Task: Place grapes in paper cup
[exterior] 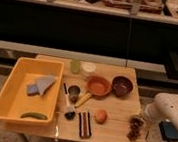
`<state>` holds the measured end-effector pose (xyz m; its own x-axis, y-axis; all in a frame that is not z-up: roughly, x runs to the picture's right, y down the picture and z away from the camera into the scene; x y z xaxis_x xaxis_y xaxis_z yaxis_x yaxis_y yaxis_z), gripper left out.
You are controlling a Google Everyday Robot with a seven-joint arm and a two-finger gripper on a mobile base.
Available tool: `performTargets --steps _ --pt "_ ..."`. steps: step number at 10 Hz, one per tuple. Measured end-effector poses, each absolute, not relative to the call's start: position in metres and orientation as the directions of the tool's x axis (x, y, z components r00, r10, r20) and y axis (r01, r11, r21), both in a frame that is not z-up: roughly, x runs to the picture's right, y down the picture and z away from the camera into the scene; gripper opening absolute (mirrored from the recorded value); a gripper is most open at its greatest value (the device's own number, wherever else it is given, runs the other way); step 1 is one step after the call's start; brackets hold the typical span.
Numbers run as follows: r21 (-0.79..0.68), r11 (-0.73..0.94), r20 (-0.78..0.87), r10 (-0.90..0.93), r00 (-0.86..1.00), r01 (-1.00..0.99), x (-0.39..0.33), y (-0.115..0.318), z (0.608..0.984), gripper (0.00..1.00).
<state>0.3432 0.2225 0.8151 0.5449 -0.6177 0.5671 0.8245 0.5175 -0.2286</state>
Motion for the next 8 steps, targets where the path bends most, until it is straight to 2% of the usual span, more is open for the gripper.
performTargets --steps 2,3,5,6,8 --pt "-0.236 0.516 0.581 -0.604 0.545 0.823 0.344 0.226 0.819 0.36" --pt "-0.234 0.514 0.591 -0.599 0.540 0.825 0.343 0.226 0.816 0.24" --pt "-0.194 0.539 0.628 -0.573 0.526 0.820 0.329 0.228 0.800 0.05" --pt "-0.175 0.546 0.643 -0.567 0.515 0.819 0.318 0.231 0.789 0.01" --pt "-0.127 0.564 0.684 -0.546 0.484 0.816 0.275 0.240 0.758 0.00"
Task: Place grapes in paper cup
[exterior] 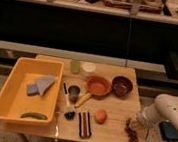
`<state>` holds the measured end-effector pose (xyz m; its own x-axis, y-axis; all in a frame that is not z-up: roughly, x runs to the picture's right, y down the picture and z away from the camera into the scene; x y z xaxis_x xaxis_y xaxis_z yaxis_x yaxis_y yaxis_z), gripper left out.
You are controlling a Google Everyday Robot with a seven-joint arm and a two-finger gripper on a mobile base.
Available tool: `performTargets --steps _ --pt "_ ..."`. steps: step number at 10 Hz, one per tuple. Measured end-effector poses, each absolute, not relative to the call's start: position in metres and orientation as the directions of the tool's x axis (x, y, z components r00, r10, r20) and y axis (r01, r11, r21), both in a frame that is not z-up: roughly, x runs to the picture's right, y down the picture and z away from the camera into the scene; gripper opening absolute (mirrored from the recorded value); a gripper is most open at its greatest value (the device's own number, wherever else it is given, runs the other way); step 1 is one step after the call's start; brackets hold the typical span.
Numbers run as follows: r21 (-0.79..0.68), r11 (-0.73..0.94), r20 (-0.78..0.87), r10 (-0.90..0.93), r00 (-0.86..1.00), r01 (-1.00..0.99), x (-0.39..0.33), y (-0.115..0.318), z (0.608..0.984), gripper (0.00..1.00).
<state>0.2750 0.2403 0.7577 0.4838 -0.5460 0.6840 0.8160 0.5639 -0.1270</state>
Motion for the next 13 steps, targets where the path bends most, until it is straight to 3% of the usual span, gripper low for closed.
performTargets --steps 5,8,12,13 --pt "-0.073 0.649 0.691 -0.515 0.508 0.757 0.260 0.219 0.711 0.03" --pt "-0.155 0.652 0.669 -0.484 0.565 0.742 0.293 0.210 0.719 0.29" --pt "-0.280 0.629 0.620 -0.459 0.637 0.725 0.347 0.202 0.749 0.73" --pt "-0.289 0.614 0.616 -0.467 0.634 0.734 0.350 0.204 0.749 0.78"
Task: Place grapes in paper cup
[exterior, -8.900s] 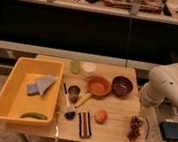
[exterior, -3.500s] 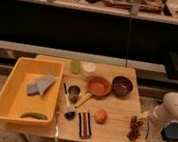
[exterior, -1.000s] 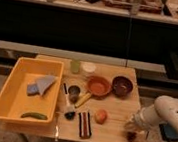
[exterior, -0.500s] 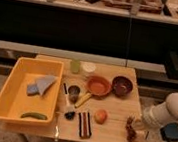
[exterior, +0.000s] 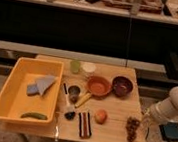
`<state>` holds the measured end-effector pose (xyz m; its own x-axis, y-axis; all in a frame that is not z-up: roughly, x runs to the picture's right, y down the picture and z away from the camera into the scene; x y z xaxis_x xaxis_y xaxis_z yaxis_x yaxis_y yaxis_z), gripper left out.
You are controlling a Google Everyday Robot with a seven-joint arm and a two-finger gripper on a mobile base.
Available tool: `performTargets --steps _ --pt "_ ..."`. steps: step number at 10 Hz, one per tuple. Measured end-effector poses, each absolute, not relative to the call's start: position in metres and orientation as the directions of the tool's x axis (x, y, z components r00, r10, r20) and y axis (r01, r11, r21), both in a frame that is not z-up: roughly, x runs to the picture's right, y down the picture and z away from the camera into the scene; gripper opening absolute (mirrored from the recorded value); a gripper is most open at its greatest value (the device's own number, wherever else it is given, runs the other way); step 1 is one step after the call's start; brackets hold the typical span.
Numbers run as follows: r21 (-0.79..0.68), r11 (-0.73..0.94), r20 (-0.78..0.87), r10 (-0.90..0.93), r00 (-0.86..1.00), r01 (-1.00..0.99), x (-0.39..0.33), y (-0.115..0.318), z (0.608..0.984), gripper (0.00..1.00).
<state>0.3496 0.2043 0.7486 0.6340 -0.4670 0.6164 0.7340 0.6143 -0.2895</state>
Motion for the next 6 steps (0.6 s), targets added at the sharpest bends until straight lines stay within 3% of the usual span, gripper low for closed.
performTargets --steps 6 --pt "-0.296 0.578 0.565 -0.537 0.627 0.761 0.326 0.221 0.771 0.80"
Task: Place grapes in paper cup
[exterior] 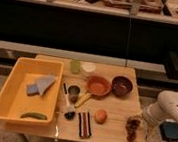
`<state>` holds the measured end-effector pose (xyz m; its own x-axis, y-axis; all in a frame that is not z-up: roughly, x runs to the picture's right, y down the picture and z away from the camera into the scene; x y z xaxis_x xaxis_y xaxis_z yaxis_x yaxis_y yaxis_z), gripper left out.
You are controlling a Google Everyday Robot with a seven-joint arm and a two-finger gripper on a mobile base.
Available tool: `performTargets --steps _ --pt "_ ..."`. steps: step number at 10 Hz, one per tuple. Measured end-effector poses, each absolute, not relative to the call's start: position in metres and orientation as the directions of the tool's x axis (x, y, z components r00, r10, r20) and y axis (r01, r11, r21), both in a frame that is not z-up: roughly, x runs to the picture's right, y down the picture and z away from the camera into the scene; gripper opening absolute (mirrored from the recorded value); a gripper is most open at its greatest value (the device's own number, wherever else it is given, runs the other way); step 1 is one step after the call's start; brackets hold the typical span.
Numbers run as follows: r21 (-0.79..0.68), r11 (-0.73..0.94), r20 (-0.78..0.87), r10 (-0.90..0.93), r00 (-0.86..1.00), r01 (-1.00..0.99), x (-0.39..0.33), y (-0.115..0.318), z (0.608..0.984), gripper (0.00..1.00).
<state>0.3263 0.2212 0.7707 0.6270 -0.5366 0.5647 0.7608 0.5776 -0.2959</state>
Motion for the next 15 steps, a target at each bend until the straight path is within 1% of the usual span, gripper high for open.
performTargets --steps 6,7,8,10,12,13,15 --pt "-0.293 0.583 0.538 -0.555 0.634 0.758 0.317 0.222 0.804 0.80" --pt "-0.297 0.581 0.536 -0.555 0.636 0.758 0.316 0.223 0.809 0.77" --pt "-0.302 0.578 0.535 -0.555 0.637 0.758 0.317 0.224 0.812 0.70" --pt "-0.314 0.563 0.533 -0.562 0.633 0.764 0.317 0.228 0.816 0.48" --pt "-0.311 0.526 0.521 -0.602 0.605 0.792 0.309 0.229 0.813 0.30" --pt "-0.305 0.502 0.514 -0.629 0.583 0.810 0.304 0.228 0.808 0.18" --pt "-0.304 0.482 0.511 -0.646 0.568 0.822 0.301 0.227 0.804 0.03"
